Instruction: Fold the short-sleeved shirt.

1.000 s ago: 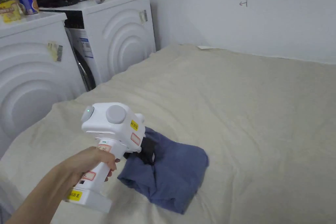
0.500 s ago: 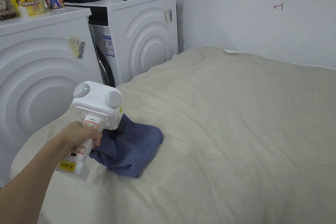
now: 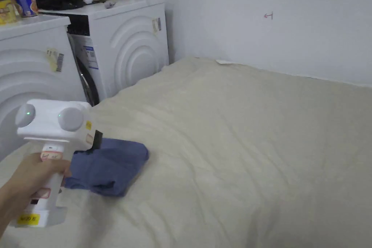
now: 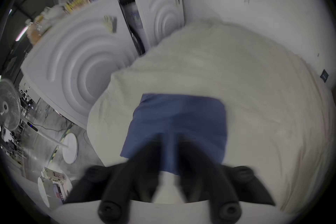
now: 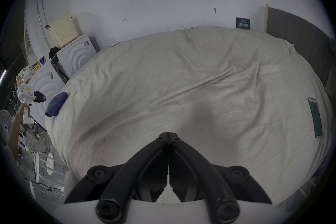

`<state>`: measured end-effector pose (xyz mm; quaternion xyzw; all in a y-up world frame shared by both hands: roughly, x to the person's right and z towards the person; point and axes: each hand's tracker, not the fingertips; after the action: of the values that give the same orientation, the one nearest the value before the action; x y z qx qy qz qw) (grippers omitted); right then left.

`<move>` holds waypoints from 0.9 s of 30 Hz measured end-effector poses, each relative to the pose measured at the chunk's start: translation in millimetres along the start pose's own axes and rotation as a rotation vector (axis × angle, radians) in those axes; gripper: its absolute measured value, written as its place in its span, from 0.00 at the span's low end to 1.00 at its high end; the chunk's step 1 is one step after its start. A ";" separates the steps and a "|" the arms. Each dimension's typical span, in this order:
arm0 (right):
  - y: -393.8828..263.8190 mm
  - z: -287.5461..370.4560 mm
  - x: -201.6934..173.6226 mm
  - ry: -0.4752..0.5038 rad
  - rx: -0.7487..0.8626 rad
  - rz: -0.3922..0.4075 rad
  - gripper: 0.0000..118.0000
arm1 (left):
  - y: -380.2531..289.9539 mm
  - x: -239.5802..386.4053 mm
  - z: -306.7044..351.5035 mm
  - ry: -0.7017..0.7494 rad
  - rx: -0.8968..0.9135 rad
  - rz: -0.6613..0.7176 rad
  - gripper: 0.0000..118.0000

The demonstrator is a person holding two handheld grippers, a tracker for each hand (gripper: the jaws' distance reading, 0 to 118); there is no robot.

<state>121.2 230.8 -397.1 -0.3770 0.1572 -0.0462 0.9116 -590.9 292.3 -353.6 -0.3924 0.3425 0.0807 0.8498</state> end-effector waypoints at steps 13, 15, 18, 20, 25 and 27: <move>-5.7 62.1 -7.2 0.037 0.218 0.051 0.00 | -159.3 166.0 197.5 -0.167 0.339 -0.079 0.01; -9.3 76.3 -7.7 -0.026 0.315 0.115 0.00 | -179.8 190.8 221.3 -0.266 0.371 -0.078 0.01; -8.7 109.3 -13.9 -0.032 0.445 0.164 0.00 | -207.1 232.8 249.8 -0.317 0.400 -0.068 0.01; -10.0 120.7 -12.7 -0.053 0.482 0.167 0.00 | -220.3 257.3 267.7 -0.374 0.415 -0.049 0.01; -15.1 136.8 2.6 -0.052 0.531 0.093 0.00 | -236.7 298.7 296.2 -0.411 0.478 -0.107 0.01; -18.8 143.2 4.2 -0.063 0.565 0.100 0.00 | -235.0 304.2 305.4 -0.480 0.427 -0.082 0.01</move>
<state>171.8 313.0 -289.5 -0.1012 0.1280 -0.0315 0.9861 -108.2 313.3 -266.5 -0.1885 0.1255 0.0631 0.9720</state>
